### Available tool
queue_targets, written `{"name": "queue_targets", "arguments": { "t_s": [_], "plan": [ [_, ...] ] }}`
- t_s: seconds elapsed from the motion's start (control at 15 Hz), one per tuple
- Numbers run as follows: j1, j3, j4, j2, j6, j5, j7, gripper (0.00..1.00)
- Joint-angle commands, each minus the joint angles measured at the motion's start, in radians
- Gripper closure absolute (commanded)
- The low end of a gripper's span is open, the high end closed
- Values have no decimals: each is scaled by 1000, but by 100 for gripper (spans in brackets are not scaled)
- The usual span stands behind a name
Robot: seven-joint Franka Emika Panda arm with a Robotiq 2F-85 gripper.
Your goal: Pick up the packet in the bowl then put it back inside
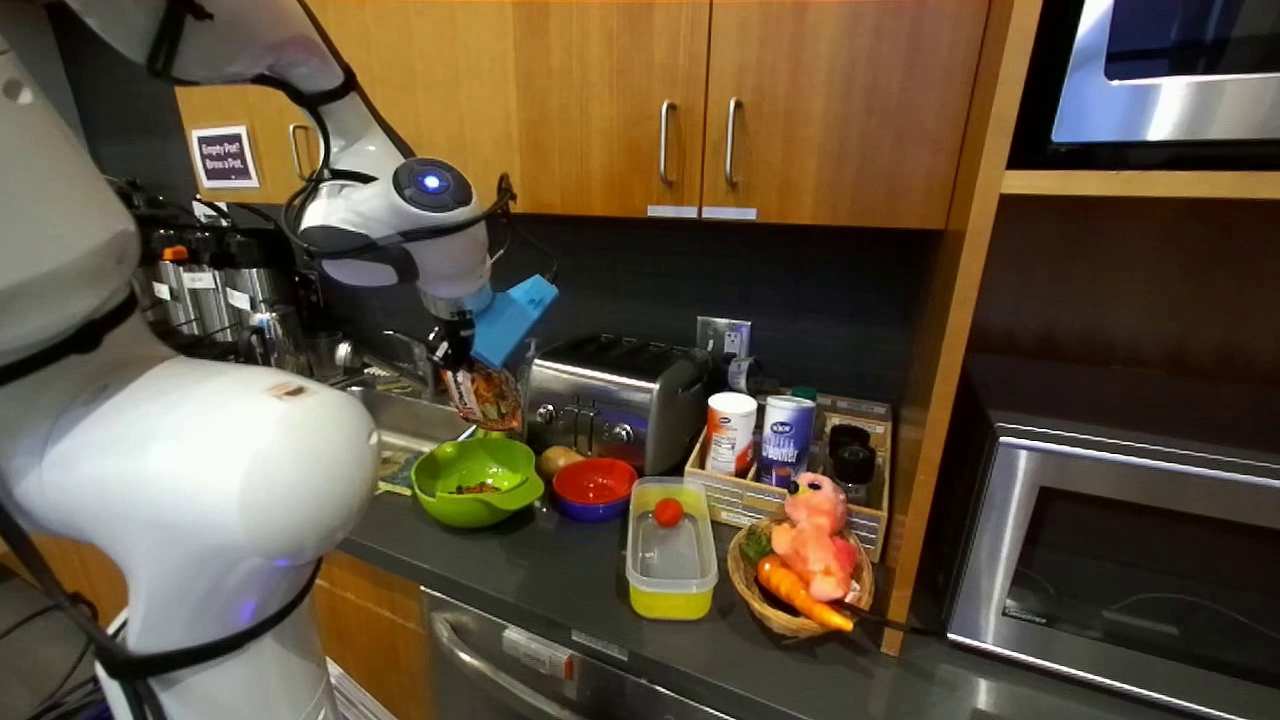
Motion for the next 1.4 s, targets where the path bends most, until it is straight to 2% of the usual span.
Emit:
{"name": "queue_targets", "arguments": {
  "t_s": [0.0, 0.47, 0.8, 1.33],
  "plan": [
    [-11, -7, -4, 15, -30, 40, 1, 88],
    [-46, 4, 7, 0, -29, 33, 2, 88],
    [-59, -6, 14, 40, -63, 76, -14, 88],
    [-144, -7, 29, 98, -155, 82, -10, 88]
  ]
}}
